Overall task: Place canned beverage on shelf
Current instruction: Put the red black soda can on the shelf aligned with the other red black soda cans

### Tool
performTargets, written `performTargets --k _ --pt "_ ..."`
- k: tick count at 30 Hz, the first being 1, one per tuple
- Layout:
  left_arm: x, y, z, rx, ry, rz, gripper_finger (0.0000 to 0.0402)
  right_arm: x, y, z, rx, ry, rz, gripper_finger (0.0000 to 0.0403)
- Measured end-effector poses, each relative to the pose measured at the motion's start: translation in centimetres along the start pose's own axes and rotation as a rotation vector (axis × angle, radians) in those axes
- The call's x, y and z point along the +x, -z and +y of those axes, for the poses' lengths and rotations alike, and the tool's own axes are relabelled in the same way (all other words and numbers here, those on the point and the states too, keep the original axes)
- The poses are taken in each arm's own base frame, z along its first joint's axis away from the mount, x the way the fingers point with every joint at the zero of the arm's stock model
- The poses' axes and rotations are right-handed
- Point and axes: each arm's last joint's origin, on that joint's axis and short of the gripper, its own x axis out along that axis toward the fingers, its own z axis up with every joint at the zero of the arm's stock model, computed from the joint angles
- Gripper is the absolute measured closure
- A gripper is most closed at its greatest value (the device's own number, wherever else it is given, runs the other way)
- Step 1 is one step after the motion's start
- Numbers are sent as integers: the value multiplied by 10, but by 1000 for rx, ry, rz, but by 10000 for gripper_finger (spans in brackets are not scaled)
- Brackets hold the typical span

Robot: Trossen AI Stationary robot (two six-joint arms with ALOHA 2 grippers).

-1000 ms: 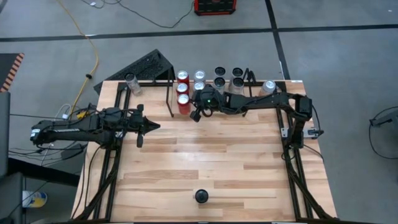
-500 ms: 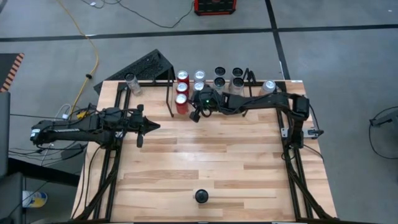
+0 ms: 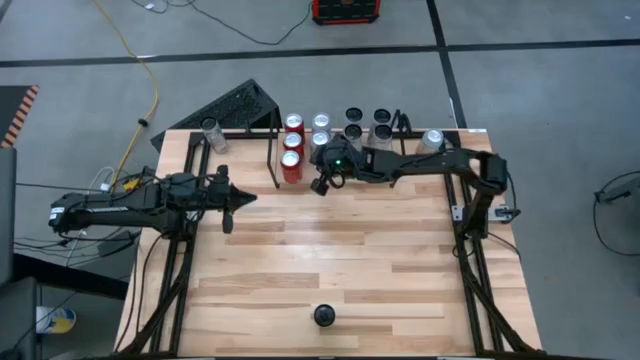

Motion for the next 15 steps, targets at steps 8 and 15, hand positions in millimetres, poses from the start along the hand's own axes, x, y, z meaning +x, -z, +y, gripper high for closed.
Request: performTargets --k 8,15 --pt "19 -1 2 45 -144 -3 401 -36 -30 12 26 -60 -180 403" --pt "51 4 2 44 -161 31 401 -40 -29 19 7 -77 -167 403"
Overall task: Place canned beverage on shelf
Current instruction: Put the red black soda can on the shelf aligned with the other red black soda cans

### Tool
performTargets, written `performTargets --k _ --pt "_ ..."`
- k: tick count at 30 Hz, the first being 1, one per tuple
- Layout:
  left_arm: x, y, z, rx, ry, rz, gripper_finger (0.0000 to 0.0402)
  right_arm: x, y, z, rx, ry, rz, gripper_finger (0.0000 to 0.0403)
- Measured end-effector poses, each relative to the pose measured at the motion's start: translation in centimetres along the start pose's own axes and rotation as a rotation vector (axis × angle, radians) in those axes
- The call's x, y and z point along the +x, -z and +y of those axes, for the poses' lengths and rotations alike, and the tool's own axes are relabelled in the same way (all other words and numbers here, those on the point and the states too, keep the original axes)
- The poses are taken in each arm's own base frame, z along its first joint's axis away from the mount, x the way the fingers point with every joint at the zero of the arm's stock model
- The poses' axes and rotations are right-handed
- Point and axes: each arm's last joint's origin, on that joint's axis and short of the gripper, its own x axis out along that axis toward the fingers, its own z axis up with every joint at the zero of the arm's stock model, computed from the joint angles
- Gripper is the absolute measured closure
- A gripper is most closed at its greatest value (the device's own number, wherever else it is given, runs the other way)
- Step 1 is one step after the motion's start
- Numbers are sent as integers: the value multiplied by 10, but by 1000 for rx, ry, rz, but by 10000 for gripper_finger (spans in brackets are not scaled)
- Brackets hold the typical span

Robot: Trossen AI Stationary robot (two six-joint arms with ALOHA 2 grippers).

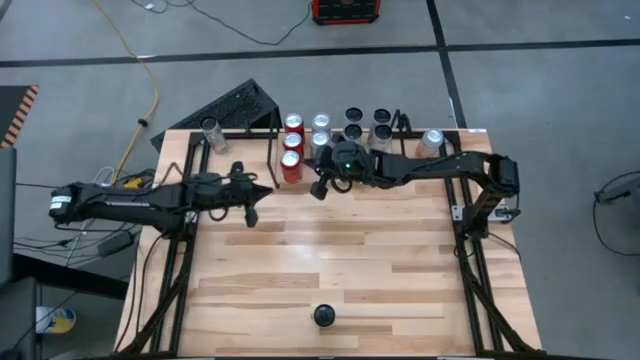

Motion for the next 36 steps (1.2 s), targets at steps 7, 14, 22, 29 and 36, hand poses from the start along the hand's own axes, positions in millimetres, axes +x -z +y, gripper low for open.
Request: performTargets --k 7,14,22,29,36 --pt "33 12 -3 42 -170 36 401 -3 1 5 -10 -14 21 403" --pt "53 20 -2 7 -324 14 402 -4 6 9 -43 -23 69 403" --pt "73 35 -1 -16 -369 36 401 -4 7 9 -54 -24 80 403" --pt "80 40 -3 -4 -372 31 401 -4 9 9 -60 -25 93 403" --pt "81 39 2 -2 -373 25 401 -4 9 9 -60 -25 93 403"
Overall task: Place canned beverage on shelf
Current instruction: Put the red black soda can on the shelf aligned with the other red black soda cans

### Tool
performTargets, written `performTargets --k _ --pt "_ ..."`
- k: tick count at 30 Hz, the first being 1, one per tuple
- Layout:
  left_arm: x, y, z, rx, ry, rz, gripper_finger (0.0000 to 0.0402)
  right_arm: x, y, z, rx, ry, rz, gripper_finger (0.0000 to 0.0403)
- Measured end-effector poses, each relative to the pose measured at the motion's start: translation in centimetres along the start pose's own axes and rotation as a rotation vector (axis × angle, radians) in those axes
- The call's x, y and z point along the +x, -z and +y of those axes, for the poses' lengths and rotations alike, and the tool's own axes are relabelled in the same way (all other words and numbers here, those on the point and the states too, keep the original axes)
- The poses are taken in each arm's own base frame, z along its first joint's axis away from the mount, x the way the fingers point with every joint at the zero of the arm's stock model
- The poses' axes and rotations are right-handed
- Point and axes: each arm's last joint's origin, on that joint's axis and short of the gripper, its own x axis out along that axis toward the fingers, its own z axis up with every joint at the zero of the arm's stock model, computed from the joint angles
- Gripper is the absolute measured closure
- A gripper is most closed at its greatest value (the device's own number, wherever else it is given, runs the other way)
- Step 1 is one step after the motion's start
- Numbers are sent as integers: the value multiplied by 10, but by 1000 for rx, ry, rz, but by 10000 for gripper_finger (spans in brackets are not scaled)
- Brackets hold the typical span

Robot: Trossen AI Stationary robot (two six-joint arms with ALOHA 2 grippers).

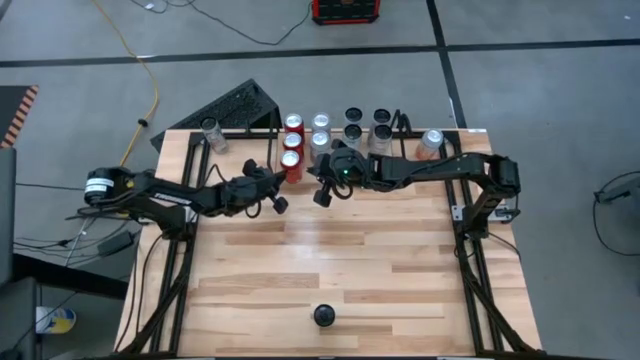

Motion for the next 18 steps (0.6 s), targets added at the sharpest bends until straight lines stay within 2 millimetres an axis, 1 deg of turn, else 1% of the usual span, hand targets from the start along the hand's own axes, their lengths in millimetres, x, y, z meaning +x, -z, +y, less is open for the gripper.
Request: performTargets --k 9,18 --pt "5 0 7 -12 22 8 402 0 1 0 5 -1 9 403" --pt "5 -1 8 -6 27 7 401 0 1 0 4 -1 14 403"
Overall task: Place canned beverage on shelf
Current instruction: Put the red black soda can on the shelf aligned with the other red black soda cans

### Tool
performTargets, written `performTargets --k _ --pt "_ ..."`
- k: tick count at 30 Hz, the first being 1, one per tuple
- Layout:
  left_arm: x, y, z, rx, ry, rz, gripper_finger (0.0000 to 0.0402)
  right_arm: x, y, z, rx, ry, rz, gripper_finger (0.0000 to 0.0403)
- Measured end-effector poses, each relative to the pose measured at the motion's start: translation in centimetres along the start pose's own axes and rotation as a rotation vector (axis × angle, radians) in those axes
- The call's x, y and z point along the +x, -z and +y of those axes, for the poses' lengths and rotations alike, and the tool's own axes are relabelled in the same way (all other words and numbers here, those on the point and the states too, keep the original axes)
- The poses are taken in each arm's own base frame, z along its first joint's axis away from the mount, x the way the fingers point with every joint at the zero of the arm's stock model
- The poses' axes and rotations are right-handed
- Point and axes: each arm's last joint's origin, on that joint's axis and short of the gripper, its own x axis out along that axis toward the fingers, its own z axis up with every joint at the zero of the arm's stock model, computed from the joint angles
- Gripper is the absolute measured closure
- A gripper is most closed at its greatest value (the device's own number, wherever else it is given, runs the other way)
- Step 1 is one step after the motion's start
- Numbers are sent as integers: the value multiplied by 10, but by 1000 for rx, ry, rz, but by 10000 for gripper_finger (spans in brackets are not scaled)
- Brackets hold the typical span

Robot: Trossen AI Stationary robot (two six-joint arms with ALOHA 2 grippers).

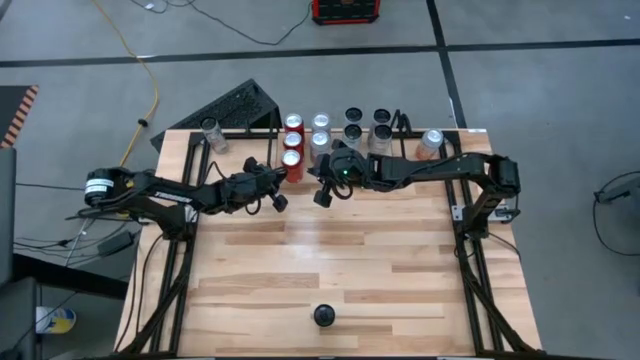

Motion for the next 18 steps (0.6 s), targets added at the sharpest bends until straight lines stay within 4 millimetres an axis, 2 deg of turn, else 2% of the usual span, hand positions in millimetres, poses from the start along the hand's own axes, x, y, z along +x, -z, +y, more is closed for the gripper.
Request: performTargets --k 18 --pt "0 -1 0 1 18 -11 402 -29 -15 -9 14 5 -45 403"
